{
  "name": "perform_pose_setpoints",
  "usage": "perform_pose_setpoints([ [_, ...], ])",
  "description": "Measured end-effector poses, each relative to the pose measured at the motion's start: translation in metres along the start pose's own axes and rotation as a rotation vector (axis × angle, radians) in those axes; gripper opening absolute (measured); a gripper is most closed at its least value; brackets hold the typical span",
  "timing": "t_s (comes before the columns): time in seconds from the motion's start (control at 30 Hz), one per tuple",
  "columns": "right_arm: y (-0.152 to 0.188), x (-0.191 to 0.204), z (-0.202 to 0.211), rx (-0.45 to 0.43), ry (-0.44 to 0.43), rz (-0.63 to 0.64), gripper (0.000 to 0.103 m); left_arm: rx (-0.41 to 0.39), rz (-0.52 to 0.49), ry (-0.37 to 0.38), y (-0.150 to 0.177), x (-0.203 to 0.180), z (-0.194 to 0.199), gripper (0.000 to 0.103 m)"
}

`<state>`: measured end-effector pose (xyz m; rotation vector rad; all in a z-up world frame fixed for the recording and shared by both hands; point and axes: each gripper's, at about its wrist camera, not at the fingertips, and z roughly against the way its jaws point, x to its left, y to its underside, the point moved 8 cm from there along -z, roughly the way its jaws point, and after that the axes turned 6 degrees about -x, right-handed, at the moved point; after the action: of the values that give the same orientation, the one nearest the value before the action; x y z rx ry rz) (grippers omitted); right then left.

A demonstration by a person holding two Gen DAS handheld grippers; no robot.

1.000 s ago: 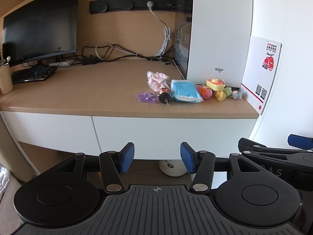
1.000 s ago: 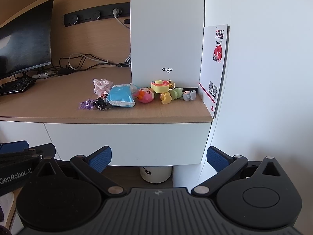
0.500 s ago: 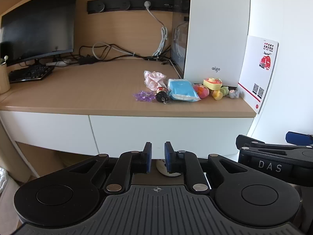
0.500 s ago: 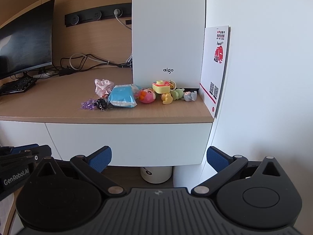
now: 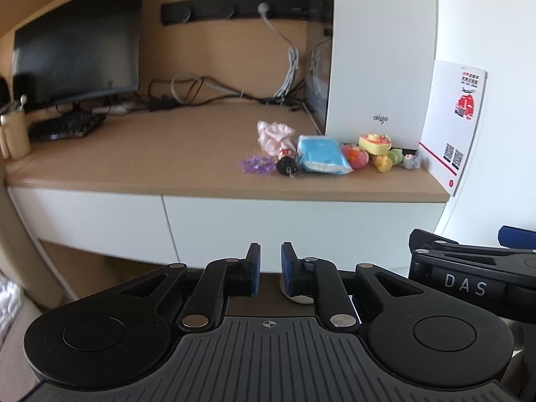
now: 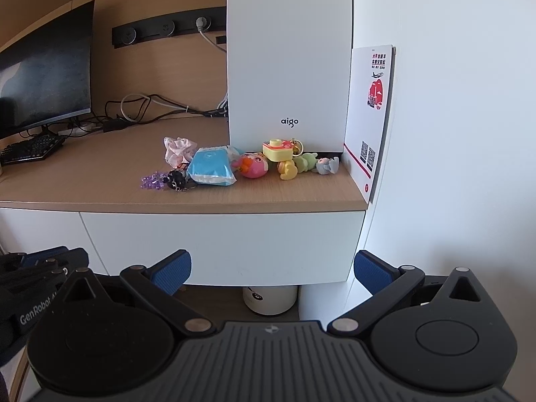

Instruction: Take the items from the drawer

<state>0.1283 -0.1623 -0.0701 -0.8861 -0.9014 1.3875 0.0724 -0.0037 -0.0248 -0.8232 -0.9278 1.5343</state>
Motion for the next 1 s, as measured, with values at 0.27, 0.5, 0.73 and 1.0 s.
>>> perform_pose_setpoints([
  [0.27, -0.002, 0.000, 0.001, -0.003, 0.000, -0.001, 0.103, -0.011, -0.018, -0.004, -0.004, -0.005, 0.005, 0.016],
  [0.5, 0.000, 0.002, 0.001, 0.003, -0.009, 0.002, 0.103, -0.019, -0.022, 0.044, -0.006, -0.011, 0.006, 0.016],
  [0.73, 0.000, 0.001, 0.002, 0.001, -0.004, -0.005, 0.103, 0.002, -0.016, 0.030, -0.004, -0.009, 0.005, 0.016],
  [1.0, 0.002, 0.003, 0.002, 0.003, -0.005, -0.004, 0.103, 0.008, -0.009, 0.032, -0.003, -0.009, 0.007, 0.016],
])
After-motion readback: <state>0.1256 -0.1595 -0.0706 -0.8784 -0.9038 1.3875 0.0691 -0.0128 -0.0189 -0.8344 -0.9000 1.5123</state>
